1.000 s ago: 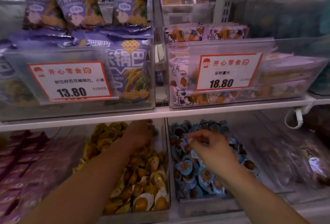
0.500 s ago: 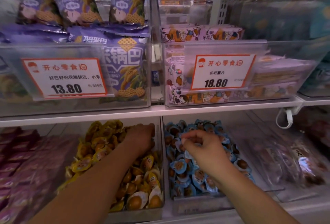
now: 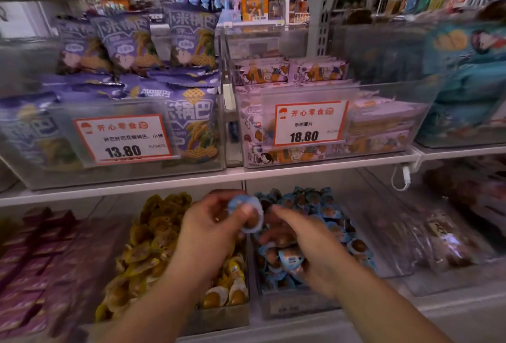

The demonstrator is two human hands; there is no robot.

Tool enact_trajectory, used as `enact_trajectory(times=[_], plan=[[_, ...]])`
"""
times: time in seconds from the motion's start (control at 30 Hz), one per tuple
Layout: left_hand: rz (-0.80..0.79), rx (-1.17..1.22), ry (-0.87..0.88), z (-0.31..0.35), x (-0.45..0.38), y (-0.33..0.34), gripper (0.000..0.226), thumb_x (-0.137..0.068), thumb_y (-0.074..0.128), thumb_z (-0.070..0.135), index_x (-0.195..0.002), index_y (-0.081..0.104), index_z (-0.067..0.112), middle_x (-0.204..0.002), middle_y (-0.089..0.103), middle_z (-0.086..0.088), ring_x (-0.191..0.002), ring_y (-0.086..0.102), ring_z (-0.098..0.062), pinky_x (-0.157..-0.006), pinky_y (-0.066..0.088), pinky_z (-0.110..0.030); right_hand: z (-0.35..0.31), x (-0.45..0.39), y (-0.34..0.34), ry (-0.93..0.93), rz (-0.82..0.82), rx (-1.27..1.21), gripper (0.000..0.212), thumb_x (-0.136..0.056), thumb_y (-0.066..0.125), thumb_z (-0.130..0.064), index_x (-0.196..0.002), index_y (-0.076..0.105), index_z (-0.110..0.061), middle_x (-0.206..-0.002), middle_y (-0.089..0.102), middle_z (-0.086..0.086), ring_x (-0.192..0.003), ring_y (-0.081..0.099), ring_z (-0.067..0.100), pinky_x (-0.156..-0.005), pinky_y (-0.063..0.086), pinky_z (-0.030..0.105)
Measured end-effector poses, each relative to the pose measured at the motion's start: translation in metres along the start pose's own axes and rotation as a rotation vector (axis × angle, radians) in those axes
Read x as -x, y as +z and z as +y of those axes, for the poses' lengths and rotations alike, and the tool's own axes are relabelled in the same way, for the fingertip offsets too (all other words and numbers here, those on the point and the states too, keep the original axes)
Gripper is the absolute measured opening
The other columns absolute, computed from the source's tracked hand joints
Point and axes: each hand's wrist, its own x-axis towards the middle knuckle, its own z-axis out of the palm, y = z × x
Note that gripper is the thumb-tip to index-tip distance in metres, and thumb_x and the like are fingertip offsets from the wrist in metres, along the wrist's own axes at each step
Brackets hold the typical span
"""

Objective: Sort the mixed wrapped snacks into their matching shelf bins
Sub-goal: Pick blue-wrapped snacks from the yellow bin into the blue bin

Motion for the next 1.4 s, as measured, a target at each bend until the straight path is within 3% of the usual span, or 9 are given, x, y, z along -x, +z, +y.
enact_trajectory(times=[0.2,0.3,0.47,0.57,0.7,0.77,0.9,1.17,1.4], plan=[[-0.044,-0.789,0.342,-0.01,0.024,0.04,0.036,-0.088,0.07,0.039,-0.124,0.065,0.039,-0.13,0.062,0.01,-0.124,0.053,-0.011,-0.106,0.043,-0.041,0.002,0.008,-0.014,0.042,-0.106,-0.123,0.053,-0.082,0.071,-0.052,-0.113,0.072,-0.008,-0.092,0.063,0.014,-0.074,0.059,0.028,-0.055,0.032,0.029],[-0.249,-0.655,0.284,-0.019,0.023,0.022,0.047,-0.092,0.051,0.057,-0.138,0.049,0.048,-0.15,0.045,0.014,-0.142,0.035,-0.002,-0.118,0.032,-0.033,0.001,0.003,-0.029,0.049,-0.001,-0.03,0.026,-0.089,0.069,-0.03,-0.104,0.07,-0.008,-0.075,0.064,0.012,-0.053,0.058,0.018,-0.035,0.027,0.02],[0.13,-0.538,0.361,-0.032,0.007,-0.033,0.026,-0.098,0.056,0.019,-0.106,0.069,0.04,-0.105,0.069,0.028,-0.098,0.064,0.007,-0.081,0.044,-0.003,-0.018,-0.027,-0.047,-0.119,0.217,-0.135,0.019,-0.097,0.059,-0.016,-0.112,0.065,-0.008,-0.094,0.068,0.012,-0.079,0.068,0.022,-0.054,0.051,0.03],[-0.017,-0.721,0.192,-0.045,-0.007,-0.066,0.024,-0.095,0.06,0.02,-0.102,0.067,0.043,-0.09,0.069,0.028,-0.073,0.064,0.006,-0.067,0.05,-0.007,-0.034,-0.039,-0.06,-0.28,0.421,0.384,0.034,-0.098,0.057,-0.028,-0.131,0.059,-0.026,-0.117,0.064,-0.003,-0.091,0.064,0.008,-0.066,0.05,0.017],[-0.475,-1.033,0.234,-0.063,-0.007,-0.071,0.036,-0.088,0.054,0.06,-0.118,0.061,0.04,-0.116,0.059,0.025,-0.105,0.055,0.007,-0.093,0.05,-0.025,-0.019,-0.043,-0.062,-0.457,0.541,1.186,0.033,-0.098,0.055,-0.032,-0.126,0.064,-0.019,-0.12,0.07,0.008,-0.094,0.066,0.018,-0.072,0.045,0.024],[-0.599,-1.094,0.262,-0.069,-0.008,-0.058,0.049,-0.084,0.047,0.066,-0.119,0.06,0.034,-0.117,0.06,0.016,-0.11,0.055,-0.002,-0.095,0.047,-0.028,-0.004,-0.042,-0.043,-0.562,0.445,1.059,0.033,-0.097,0.056,-0.037,-0.125,0.066,-0.022,-0.117,0.072,0.002,-0.084,0.062,-0.002,-0.072,0.048,0.02],[-0.64,-1.318,0.235,-0.084,-0.021,-0.046,0.074,-0.076,0.034,0.067,-0.141,0.04,0.033,-0.147,0.038,0.008,-0.142,0.03,-0.017,-0.115,0.029,-0.043,0.031,-0.039,0.015,-0.526,0.076,0.767,0.061,-0.082,0.051,-0.064,-0.136,0.052,-0.037,-0.133,0.059,-0.015,-0.122,0.054,-0.001,-0.105,0.048,0.034],[-0.504,-1.687,0.305,-0.079,-0.096,-0.078,0.041,-0.095,0.046,0.046,-0.133,0.052,0.034,-0.149,0.041,-0.002,-0.128,0.049,-0.028,-0.116,0.024,-0.049,0.042,-0.05,0.021,-0.59,0.073,0.682,0.042,-0.083,0.058,-0.042,-0.119,0.043,-0.059,-0.113,0.056,-0.037,-0.111,0.055,-0.012,-0.093,0.05,0.02],[-0.529,-1.324,0.267,-0.068,-0.1,-0.083,0.04,-0.095,0.05,0.055,-0.13,0.06,0.039,-0.16,0.032,0.006,-0.148,0.026,-0.018,-0.118,0.026,-0.046,0.044,-0.052,0.02,-0.611,0.087,0.672,0.041,-0.082,0.057,-0.042,-0.117,0.043,-0.058,-0.111,0.053,-0.041,-0.109,0.055,-0.011,-0.089,0.051,0.022]])
